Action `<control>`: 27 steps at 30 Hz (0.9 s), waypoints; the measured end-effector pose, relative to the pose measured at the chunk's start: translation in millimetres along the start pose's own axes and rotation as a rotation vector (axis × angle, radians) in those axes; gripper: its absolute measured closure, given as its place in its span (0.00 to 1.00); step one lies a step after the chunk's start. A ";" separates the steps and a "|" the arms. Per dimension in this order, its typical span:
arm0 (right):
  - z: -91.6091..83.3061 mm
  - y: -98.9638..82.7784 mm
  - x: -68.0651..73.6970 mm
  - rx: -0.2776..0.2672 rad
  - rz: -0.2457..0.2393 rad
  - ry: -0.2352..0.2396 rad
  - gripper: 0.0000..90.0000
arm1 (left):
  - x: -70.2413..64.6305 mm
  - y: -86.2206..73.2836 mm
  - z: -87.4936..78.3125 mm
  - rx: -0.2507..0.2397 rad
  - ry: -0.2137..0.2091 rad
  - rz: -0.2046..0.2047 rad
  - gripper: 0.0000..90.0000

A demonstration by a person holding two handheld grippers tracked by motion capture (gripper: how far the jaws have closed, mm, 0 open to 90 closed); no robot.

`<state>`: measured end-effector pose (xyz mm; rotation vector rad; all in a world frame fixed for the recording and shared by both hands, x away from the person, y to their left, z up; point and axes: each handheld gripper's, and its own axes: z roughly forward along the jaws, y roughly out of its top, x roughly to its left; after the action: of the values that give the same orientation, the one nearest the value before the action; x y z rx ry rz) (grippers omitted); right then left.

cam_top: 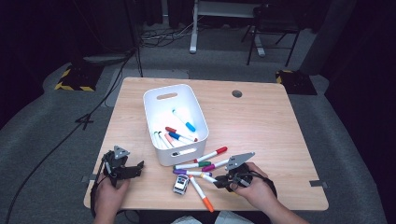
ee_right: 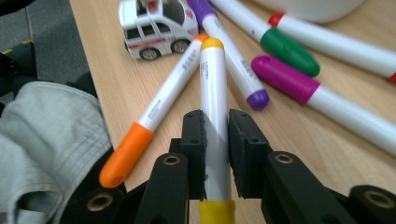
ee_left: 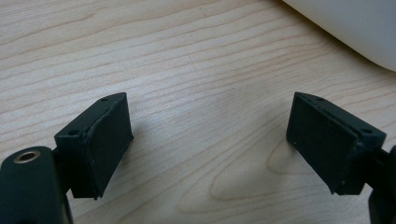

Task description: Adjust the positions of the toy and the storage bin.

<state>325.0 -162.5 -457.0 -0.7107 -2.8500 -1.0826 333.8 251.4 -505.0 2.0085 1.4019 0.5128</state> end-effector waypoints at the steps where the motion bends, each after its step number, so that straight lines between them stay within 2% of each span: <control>1: -4.3 3.1 0.6 -0.005 0.002 0.001 0.86 | 0.0 0.0 0.0 0.000 0.000 0.000 0.16; 5: -19.9 15.1 2.1 -0.045 0.004 0.016 0.86 | 0.0 0.0 0.0 0.000 0.001 0.000 0.16; 6: -23.4 17.6 0.7 -0.052 -0.018 0.014 0.86 | 0.0 0.0 0.0 0.000 0.001 0.000 0.16; 7: -26.4 20.2 0.9 -0.059 -0.016 0.011 0.86 | 0.0 0.0 0.0 0.000 0.001 0.000 0.16; 9: -31.3 25.8 -0.5 -0.074 -0.024 0.015 0.86 | 0.0 -0.1 0.0 0.000 0.000 0.000 0.16; 11: -34.8 29.9 -0.7 -0.077 -0.012 0.012 0.86 | 0.0 -0.1 0.0 0.000 0.001 0.000 0.16; 18: -51.4 51.6 -2.1 -0.117 -0.047 0.022 0.86 | -0.1 -0.1 0.0 0.000 0.000 0.000 0.16; 27: -69.8 80.2 -4.4 -0.167 -0.076 0.005 0.86 | -0.1 -0.1 0.0 0.000 0.001 0.000 0.16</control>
<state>352.1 -155.7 -354.3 -0.6104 -2.8281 -1.3429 333.7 251.3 -505.1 2.0081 1.4023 0.5137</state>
